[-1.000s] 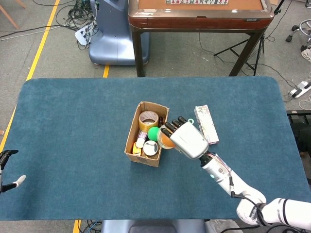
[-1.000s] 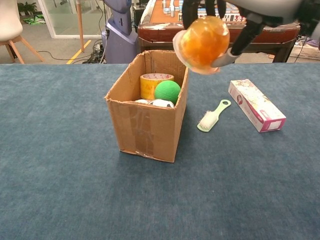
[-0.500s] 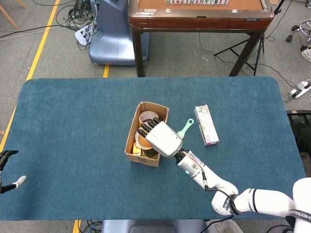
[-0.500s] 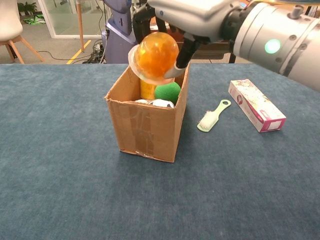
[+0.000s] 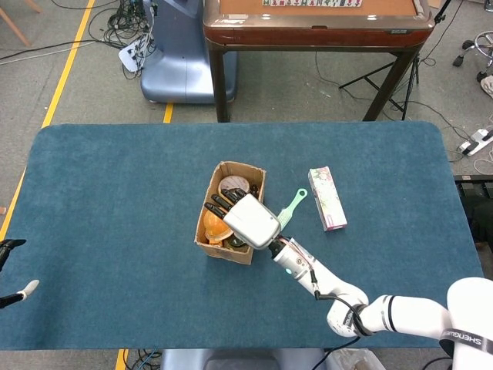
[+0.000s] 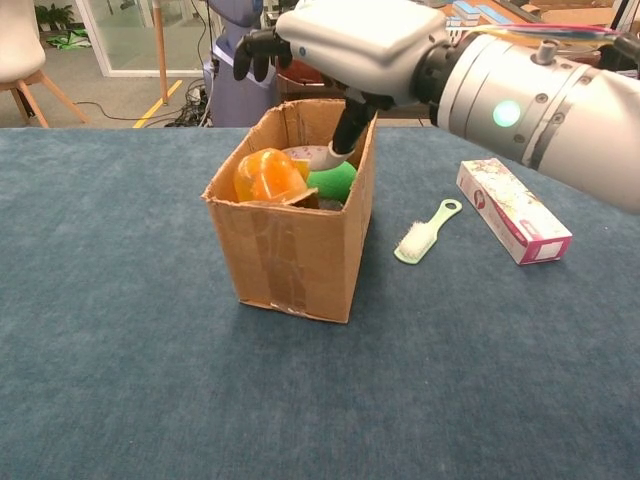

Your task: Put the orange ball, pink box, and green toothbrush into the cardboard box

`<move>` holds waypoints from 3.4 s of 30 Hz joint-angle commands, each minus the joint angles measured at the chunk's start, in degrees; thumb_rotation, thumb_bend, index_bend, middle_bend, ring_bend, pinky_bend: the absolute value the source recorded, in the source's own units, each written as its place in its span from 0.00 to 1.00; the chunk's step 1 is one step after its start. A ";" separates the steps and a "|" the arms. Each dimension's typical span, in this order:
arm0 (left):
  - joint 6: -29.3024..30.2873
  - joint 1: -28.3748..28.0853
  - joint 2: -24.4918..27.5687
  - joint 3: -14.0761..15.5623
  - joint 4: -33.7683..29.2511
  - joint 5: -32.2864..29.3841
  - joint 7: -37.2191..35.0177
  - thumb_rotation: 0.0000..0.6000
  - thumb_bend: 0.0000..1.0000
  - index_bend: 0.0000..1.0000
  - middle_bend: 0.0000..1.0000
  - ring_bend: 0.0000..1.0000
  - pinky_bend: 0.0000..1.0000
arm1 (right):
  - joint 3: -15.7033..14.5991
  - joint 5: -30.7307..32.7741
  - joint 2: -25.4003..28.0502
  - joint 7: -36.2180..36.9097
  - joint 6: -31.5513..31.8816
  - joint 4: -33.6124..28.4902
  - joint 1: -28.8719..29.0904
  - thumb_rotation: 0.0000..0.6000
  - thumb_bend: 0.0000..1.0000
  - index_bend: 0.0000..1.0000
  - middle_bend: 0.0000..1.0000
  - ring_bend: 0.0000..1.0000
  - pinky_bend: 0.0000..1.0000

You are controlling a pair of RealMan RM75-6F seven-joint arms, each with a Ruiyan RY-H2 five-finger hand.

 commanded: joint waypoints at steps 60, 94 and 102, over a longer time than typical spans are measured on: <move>-1.73 -0.53 -1.49 0.05 0.59 -1.35 2.79 1.00 0.11 0.26 0.28 0.26 0.42 | -11.80 3.44 5.89 12.71 -1.21 30.58 -17.31 1.00 0.00 0.10 0.01 0.00 0.15; -1.17 -0.27 -1.22 0.10 0.48 -0.97 2.24 1.00 0.11 0.26 0.28 0.26 0.42 | -11.28 -4.06 -6.23 22.24 -0.58 38.59 -11.10 1.00 0.00 0.10 0.04 0.00 0.15; -0.90 -0.14 -1.06 0.15 0.34 -0.71 2.07 1.00 0.11 0.26 0.28 0.26 0.42 | -9.53 -0.14 -1.36 18.07 -5.13 32.09 -10.17 1.00 0.00 0.10 0.08 0.00 0.15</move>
